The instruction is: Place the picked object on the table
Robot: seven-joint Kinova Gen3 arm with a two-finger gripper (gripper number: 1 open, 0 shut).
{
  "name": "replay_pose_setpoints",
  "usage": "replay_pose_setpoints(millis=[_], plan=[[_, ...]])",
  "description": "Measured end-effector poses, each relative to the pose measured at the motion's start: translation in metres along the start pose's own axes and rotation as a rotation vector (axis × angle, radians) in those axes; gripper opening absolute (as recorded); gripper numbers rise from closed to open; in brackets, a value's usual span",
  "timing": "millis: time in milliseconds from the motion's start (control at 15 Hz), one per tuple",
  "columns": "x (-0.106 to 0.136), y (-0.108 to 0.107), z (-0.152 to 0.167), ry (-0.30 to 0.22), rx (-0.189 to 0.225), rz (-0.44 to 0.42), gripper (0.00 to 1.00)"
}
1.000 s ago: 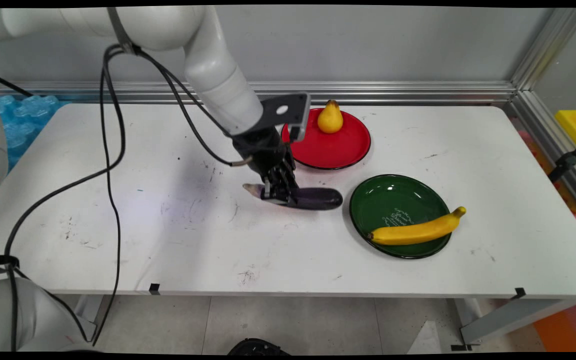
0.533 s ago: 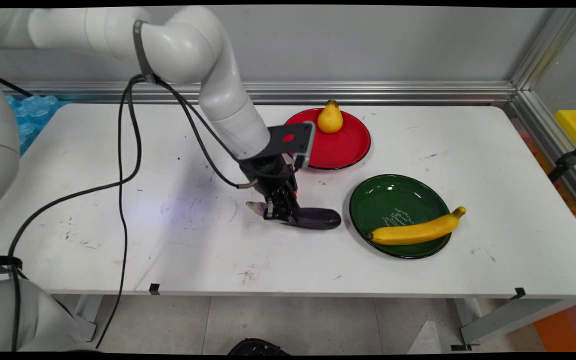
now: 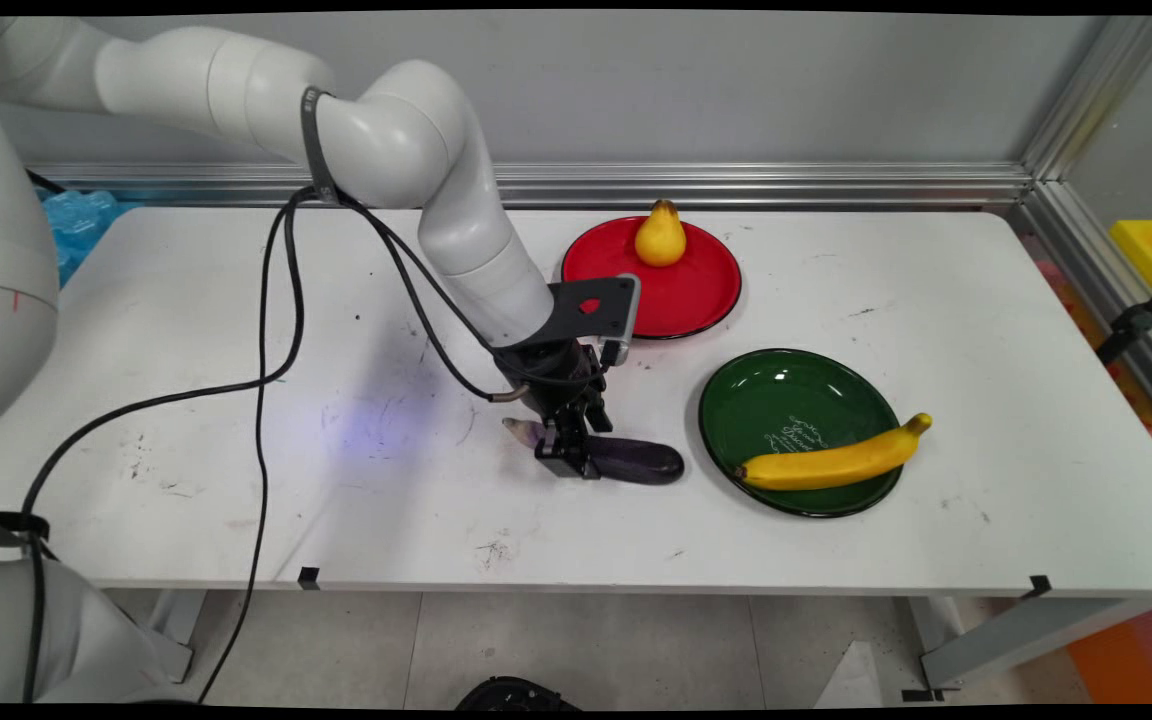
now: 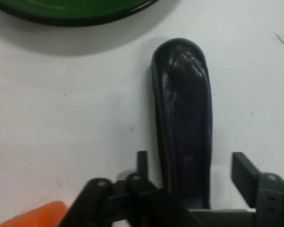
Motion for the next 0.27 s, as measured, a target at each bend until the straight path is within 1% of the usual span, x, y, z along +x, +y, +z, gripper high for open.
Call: replay_pose_setpoints(millis=[267], plan=[[-0.0014,-0.0015,-0.0012,0.012,0.01,0.011,1.0]])
